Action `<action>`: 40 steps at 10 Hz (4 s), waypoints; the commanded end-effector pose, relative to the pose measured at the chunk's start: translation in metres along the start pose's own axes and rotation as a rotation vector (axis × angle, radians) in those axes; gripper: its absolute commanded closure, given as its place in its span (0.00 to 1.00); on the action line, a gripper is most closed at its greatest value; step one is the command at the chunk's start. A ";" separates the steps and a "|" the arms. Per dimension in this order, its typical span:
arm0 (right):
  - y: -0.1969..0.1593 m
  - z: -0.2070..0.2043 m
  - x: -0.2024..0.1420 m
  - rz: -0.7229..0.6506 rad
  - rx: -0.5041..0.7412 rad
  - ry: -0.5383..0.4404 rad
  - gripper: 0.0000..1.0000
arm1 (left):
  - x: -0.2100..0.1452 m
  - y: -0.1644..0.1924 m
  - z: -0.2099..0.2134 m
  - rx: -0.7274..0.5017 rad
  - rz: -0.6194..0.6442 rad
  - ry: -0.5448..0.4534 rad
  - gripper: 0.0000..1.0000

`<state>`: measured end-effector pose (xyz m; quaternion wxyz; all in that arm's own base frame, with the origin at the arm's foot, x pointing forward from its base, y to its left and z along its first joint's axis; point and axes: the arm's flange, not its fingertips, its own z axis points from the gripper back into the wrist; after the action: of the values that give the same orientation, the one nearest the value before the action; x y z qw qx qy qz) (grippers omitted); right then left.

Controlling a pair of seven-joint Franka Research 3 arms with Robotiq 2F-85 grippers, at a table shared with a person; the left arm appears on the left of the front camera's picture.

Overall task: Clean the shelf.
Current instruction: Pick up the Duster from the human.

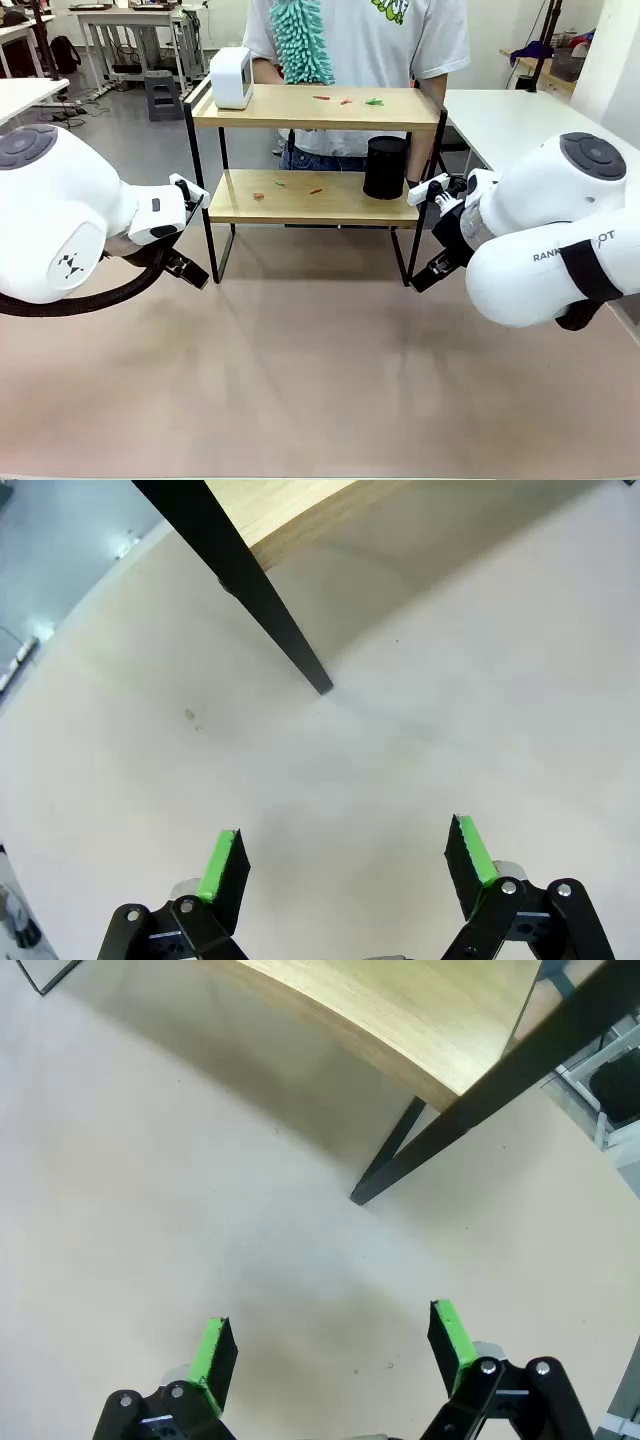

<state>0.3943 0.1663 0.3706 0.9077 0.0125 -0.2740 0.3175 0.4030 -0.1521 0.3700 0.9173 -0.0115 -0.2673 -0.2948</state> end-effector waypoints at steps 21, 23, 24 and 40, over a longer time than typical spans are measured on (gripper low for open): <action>-0.264 0.166 -0.205 -1.227 0.867 -0.426 0.00 | -0.227 0.194 0.167 -0.733 0.645 -0.708 0.00; -0.260 0.206 -0.235 -1.156 0.816 -0.369 0.00 | -0.227 0.214 0.122 -0.672 0.850 -0.555 0.00; -0.260 0.206 -0.235 -1.156 0.816 -0.369 0.00 | -0.246 0.253 0.197 -0.700 0.712 -0.670 0.00; -0.260 0.206 -0.235 -1.156 0.816 -0.369 0.00 | -0.247 0.251 0.198 -0.701 0.733 -0.638 0.00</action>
<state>0.2917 -0.2171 0.4667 0.7970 0.5414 -0.2188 -0.1543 0.2756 0.2229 0.4510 0.7775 -0.4910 -0.3929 -0.0102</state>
